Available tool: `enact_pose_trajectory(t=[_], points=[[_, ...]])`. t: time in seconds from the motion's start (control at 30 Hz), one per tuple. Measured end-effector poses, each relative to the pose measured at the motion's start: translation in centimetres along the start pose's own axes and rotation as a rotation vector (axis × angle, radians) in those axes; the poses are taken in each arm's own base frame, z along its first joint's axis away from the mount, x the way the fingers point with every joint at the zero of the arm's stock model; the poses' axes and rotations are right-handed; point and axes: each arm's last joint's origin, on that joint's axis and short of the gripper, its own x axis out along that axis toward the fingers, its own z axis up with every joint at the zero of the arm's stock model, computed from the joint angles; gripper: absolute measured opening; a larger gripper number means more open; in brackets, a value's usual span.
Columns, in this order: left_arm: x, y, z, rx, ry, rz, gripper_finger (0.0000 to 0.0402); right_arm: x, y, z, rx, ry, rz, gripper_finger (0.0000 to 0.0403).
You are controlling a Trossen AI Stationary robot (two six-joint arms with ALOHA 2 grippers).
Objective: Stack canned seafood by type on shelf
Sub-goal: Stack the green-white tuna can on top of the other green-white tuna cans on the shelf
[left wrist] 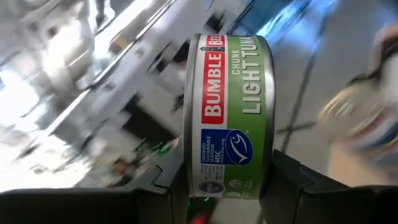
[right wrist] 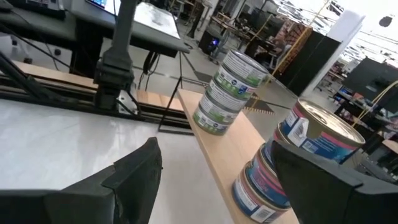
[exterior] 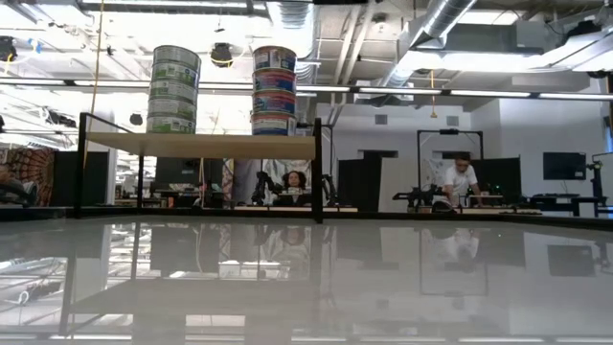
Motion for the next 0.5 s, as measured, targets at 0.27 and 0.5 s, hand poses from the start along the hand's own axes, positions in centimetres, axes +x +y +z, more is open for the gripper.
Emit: enact_pose_trajectory(t=[0.27,0.5], points=[[-0.7,3.1,0.8,-0.208,-0.057,-0.151,0.0138,0.1,0.1,-0.5,-0.001,0.039,0.013,0.0333],[-3.6,6.9,-0.2,-0.397,-0.127,-0.126,0.0138,0.9,0.6,-1.0,-0.007,0.036,0.022,0.0333]])
